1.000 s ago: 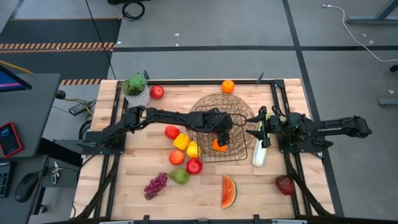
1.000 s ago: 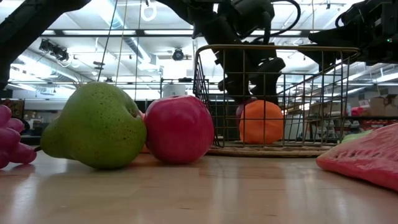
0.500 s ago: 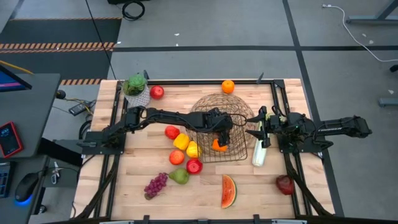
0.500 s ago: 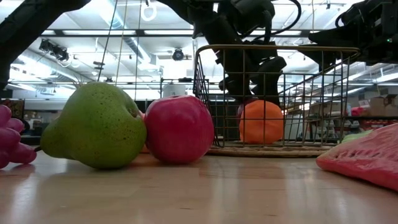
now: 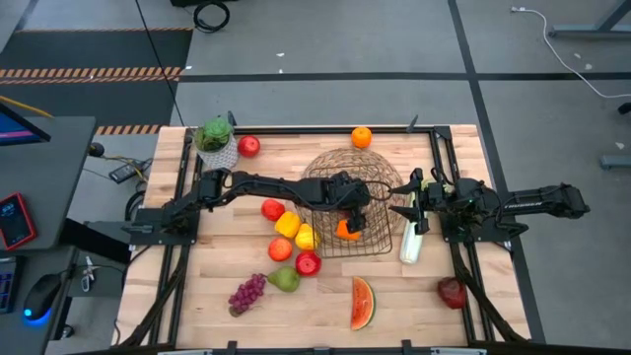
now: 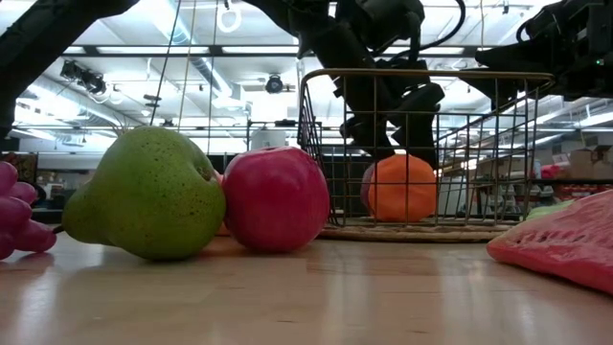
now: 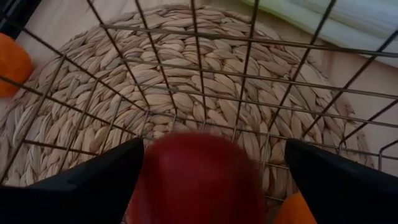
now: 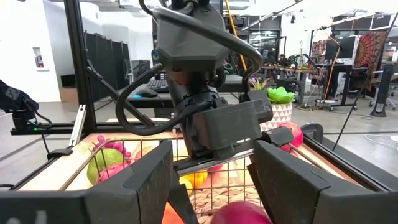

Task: Build produce basket
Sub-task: Put the pomegranate into the wire basket, then put the red apple into the wire basket

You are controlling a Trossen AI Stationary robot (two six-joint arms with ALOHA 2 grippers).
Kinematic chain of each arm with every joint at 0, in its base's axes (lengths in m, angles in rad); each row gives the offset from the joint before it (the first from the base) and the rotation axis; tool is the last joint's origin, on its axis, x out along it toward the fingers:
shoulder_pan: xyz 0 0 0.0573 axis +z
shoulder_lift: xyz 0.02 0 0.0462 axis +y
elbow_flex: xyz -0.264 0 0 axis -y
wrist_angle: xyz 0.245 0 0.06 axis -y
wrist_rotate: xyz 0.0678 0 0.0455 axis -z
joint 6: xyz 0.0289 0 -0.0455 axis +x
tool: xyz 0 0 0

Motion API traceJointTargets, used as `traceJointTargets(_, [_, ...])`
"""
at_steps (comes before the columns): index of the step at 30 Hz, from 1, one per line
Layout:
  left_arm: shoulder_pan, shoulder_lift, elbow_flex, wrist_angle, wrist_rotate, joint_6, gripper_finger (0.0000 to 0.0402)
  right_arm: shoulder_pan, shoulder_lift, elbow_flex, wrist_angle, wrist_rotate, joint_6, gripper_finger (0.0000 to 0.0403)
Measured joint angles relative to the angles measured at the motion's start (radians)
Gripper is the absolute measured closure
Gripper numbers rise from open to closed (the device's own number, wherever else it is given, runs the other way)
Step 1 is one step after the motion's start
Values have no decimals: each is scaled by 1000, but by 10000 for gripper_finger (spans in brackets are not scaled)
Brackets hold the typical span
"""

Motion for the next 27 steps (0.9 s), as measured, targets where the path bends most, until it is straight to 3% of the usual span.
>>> traceJointTargets(10, [0,0,0,66,-31,-33,2,0,0,0,0,0,0,172])
traceJointTargets(21, [-22,-20,-2,104,-64,73,2,0,0,0,0,0,0,172])
traceJointTargets(27, [-56,-65,-2,88,-179,118,1,0,0,0,2,0,0,172])
